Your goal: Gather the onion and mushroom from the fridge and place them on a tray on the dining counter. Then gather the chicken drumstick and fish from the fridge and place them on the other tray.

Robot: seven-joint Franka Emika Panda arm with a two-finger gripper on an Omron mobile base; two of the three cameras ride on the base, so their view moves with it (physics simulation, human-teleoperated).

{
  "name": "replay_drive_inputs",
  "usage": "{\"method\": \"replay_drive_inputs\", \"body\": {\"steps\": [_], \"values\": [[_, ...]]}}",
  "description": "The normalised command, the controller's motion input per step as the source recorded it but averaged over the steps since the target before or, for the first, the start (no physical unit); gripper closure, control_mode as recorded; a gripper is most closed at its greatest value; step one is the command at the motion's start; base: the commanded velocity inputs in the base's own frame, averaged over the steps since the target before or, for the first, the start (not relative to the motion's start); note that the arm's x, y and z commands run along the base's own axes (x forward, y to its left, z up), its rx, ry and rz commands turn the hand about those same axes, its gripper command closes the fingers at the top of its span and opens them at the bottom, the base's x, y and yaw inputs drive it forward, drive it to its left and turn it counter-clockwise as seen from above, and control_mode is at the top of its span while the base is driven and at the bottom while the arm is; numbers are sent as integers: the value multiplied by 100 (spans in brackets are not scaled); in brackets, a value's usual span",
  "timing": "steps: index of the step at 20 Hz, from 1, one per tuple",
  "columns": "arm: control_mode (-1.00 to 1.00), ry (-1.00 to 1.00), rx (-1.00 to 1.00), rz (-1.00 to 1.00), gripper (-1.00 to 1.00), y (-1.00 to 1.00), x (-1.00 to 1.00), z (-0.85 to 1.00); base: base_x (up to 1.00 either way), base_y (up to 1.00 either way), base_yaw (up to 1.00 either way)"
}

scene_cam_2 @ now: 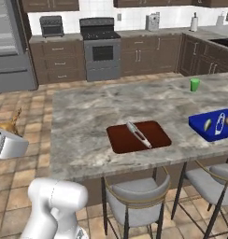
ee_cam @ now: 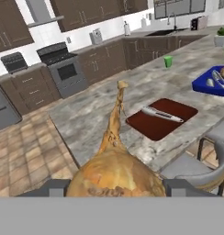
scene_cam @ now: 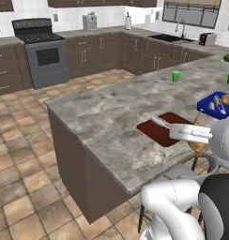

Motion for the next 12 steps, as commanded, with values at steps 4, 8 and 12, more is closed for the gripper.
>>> {"method": "replay_drive_inputs", "body": {"steps": [4, 8, 12], "values": [[100, 0, 0, 0, 100, 0, 0, 0, 0, -95, 21], [100, 0, 0, 0, 100, 0, 0, 0, 0, -93, 23], [100, 0, 0, 0, 100, 0, 0, 0, -22, -86, 30]]}}
